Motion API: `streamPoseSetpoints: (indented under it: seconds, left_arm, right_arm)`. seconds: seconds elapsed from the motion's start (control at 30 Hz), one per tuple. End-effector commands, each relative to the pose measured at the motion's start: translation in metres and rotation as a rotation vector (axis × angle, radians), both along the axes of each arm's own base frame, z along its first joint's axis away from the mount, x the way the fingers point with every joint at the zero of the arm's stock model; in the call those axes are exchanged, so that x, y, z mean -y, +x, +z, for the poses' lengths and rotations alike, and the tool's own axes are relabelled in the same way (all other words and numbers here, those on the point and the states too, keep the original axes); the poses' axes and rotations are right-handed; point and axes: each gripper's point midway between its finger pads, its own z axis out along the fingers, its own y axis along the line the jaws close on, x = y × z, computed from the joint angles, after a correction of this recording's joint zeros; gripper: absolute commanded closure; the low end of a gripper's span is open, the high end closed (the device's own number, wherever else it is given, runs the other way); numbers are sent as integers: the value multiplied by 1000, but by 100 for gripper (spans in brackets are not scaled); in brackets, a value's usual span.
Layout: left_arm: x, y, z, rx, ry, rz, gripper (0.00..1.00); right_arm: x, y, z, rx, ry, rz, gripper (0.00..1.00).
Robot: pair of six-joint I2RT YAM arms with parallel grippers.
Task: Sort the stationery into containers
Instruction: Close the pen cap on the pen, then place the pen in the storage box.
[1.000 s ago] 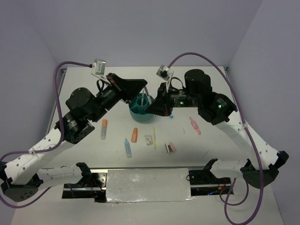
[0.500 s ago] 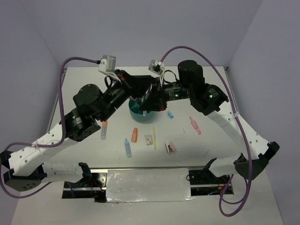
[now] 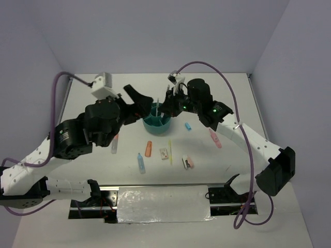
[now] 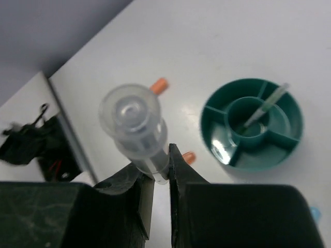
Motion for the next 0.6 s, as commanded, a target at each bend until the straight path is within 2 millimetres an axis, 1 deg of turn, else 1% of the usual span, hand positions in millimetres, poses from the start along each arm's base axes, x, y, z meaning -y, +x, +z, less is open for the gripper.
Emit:
streamPoseSetpoints:
  seconds: [0.0, 0.03, 0.07, 0.1, 0.13, 0.17, 0.2, 0.23, 0.27, 0.3, 0.33, 0.4, 0.43, 0.53, 0.57]
  left_arm:
    - [-98, -3, -29, -134, 1, 384, 1]
    - [-104, -5, -36, -158, -37, 419, 1]
    - [-116, -9, -37, -159, -52, 430, 1]
    - [-118, -11, -51, -170, -19, 428, 1]
    - [-121, -13, -56, -171, -15, 420, 1]
    - [-127, -19, -57, -177, -38, 401, 1]
    - [-128, -21, -70, -189, -17, 397, 1]
    - [-131, -23, -77, -200, -8, 394, 1]
    - [-137, -28, -79, -209, -21, 389, 1]
    - [-140, -30, -88, -226, -19, 399, 1]
    - [-149, -34, -94, -241, 3, 409, 1]
    - [-157, -38, -98, -251, 11, 421, 1]
    - [-163, -40, -99, -252, 23, 426, 1]
    - [-171, -43, -100, -254, 39, 430, 1]
    - [-173, -44, -102, -256, 44, 432, 1]
  right_arm:
    - [9, 63, 10, 142, 21, -232, 100]
    - [10, 72, 8, 146, 14, -262, 100]
    - [7, 80, 7, 157, 17, -267, 100]
    - [1, 92, -1, 150, 2, -265, 100]
    - [-1, 100, -4, 148, -6, -274, 100]
    - [-4, 107, -9, 146, -22, -285, 100]
    - [-6, 116, -6, 162, -28, -297, 100]
    - [-9, 126, -23, 143, -55, -312, 100]
    - [-10, 133, -26, 152, -65, -326, 100]
    - [-12, 138, -25, 153, -65, -330, 100]
    - [-14, 145, -39, 134, -83, -333, 99]
    - [-19, 149, -46, 124, -87, -324, 98]
    - [-22, 152, -56, 110, -97, -321, 98]
    - [-26, 153, -71, 78, -96, -321, 97]
    - [-26, 151, -80, 67, -104, -318, 96]
